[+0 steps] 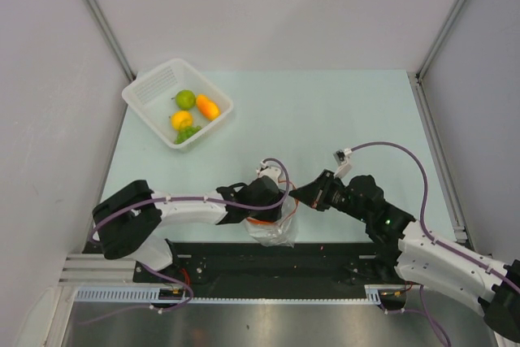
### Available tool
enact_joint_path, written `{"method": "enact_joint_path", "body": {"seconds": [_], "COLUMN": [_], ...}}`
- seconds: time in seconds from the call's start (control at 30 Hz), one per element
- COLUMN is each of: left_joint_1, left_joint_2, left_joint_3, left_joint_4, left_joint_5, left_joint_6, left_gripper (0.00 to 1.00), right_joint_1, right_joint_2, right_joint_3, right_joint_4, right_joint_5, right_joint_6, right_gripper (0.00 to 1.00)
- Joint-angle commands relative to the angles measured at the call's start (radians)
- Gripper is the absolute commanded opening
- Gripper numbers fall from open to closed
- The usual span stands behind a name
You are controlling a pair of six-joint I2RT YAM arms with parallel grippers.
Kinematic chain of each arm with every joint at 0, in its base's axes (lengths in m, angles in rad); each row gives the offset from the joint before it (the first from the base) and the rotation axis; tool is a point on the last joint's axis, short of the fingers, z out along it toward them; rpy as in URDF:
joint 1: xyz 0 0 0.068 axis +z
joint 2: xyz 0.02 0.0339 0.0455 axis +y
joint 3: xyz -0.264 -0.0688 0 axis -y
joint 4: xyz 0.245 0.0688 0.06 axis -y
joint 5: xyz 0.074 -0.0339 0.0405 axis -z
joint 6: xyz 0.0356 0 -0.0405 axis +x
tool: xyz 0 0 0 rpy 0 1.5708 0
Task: Open the zip-top bag and remove the fake food
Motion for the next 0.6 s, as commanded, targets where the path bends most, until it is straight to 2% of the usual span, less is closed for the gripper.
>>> {"method": "enact_joint_path", "body": {"seconds": [0.0, 0.1, 0.17, 0.27, 0.37, 0.57], "left_joint_1": [-0.002, -0.002, 0.000, -0.002, -0.002, -0.002], "left_joint_2": [0.043, 0.043, 0.031, 0.004, -0.036, -0.139], "left_joint_3": [0.036, 0.036, 0.041, 0.045, 0.058, 0.074], "left_joint_4": [0.031, 0.044, 0.042, 0.032, 0.012, 0.001], "left_joint_5": [0.010, 0.016, 0.019, 0.023, 0.031, 0.042], "left_joint_6": [0.017, 0.023, 0.031, 0.044, 0.060, 0.077], "left_gripper": [0.47, 0.38, 0.26, 0.15, 0.08, 0.00], "right_joint_1": [0.022, 0.026, 0.028, 0.026, 0.028, 0.022], "right_joint_2": [-0.010, -0.013, -0.022, -0.028, -0.040, -0.073], "right_joint_3": [-0.009, -0.008, -0.009, -0.006, -0.002, 0.050], "right_joint_4": [0.024, 0.012, -0.002, -0.022, -0.043, -0.166], "right_joint_5": [0.027, 0.033, 0.048, 0.065, 0.076, 0.123], "right_joint_6": [-0.006, -0.012, -0.024, -0.038, -0.052, -0.125], "right_gripper": [0.00, 0.00, 0.00, 0.00, 0.00, 0.00]}}
